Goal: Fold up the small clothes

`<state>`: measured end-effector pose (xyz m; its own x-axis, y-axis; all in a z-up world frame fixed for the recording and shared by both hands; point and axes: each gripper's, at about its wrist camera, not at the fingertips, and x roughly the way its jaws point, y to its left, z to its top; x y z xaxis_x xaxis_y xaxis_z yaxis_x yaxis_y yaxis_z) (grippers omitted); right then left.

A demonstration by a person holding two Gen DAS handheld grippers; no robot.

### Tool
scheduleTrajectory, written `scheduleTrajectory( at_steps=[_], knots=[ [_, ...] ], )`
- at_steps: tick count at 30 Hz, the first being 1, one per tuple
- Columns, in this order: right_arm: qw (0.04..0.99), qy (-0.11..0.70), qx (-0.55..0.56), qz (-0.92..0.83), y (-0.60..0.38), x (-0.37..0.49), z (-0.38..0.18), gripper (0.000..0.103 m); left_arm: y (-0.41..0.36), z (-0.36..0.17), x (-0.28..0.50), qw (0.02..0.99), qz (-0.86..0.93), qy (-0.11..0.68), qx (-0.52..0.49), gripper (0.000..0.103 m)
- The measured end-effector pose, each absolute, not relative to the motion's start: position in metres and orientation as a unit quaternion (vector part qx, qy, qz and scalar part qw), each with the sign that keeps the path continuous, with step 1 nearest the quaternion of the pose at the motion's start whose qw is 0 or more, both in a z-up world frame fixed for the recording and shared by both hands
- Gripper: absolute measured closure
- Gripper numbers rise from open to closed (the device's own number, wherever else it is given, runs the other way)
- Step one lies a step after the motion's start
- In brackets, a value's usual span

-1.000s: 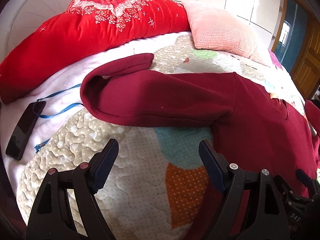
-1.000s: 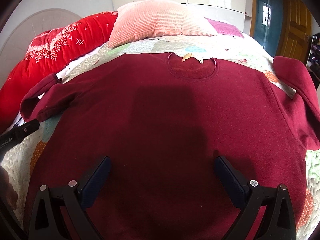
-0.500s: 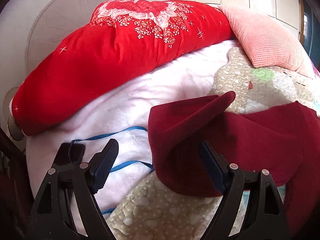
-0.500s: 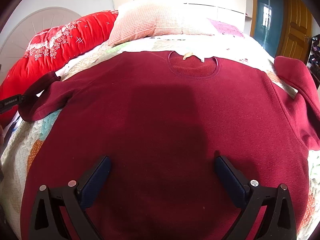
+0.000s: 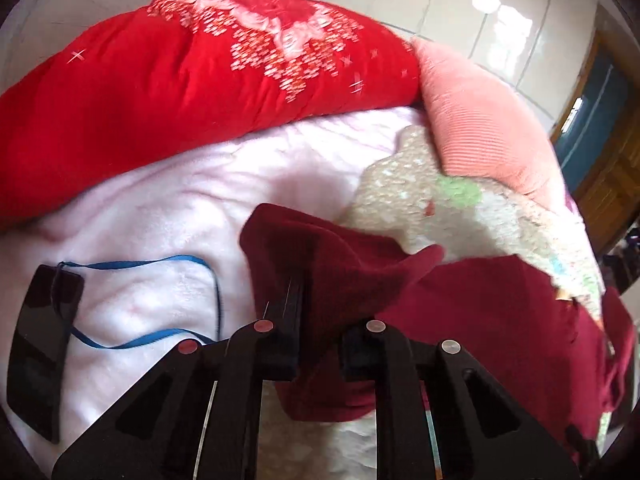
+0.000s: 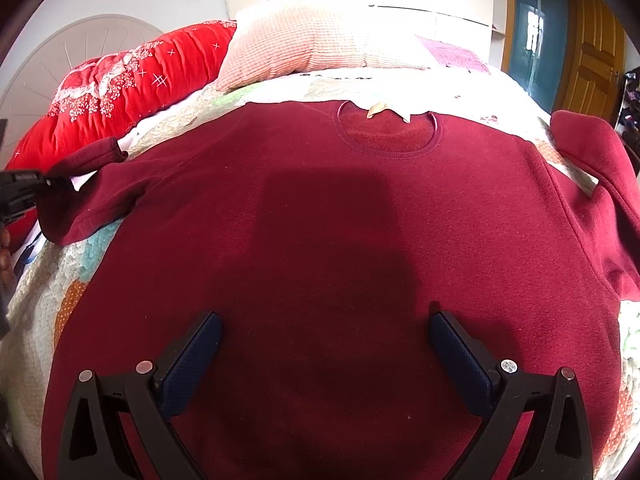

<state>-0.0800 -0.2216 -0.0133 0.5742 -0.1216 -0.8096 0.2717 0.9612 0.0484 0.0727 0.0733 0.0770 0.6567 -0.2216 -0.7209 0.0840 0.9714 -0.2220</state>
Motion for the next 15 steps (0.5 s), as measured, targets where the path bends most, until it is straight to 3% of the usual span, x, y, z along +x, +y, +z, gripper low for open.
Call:
scheduleTrajectory(
  at_steps=[7,15],
  knots=[
    [0.9,0.407,0.137,-0.076,-0.23,-0.091,0.015,0.0,0.01,0.103,0.009,0.894,-0.222,0.381,-0.081,0.091],
    [0.865,0.409,0.29,0.037,-0.239,-0.059,0.015,0.0,-0.003,0.033,-0.016,0.873,-0.208,0.437,-0.057,0.091]
  ],
)
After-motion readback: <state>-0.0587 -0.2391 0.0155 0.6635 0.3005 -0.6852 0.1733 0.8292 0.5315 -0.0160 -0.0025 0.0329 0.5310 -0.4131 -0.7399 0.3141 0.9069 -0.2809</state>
